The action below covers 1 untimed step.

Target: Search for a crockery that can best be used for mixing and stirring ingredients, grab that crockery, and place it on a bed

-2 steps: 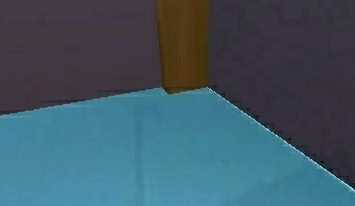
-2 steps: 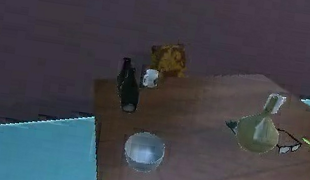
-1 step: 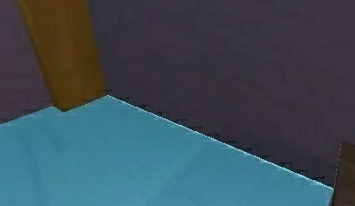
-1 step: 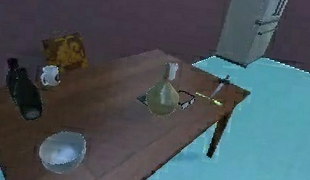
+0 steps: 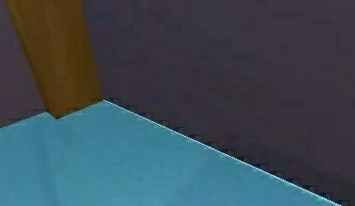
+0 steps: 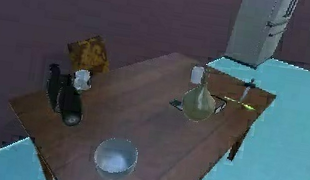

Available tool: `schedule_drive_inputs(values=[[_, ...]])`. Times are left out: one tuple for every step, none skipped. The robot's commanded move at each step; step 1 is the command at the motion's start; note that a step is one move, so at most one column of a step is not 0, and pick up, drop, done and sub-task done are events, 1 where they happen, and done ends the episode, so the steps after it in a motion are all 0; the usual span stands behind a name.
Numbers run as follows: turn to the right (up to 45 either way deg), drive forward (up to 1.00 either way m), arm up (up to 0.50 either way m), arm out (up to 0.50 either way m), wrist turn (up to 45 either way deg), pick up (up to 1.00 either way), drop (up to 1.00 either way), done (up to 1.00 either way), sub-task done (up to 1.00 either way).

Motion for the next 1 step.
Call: schedule_drive_inputs(values=[[30.0, 0.0, 0.0, 0.0, 0.0, 0.0, 0.0, 0.0, 0.0]])
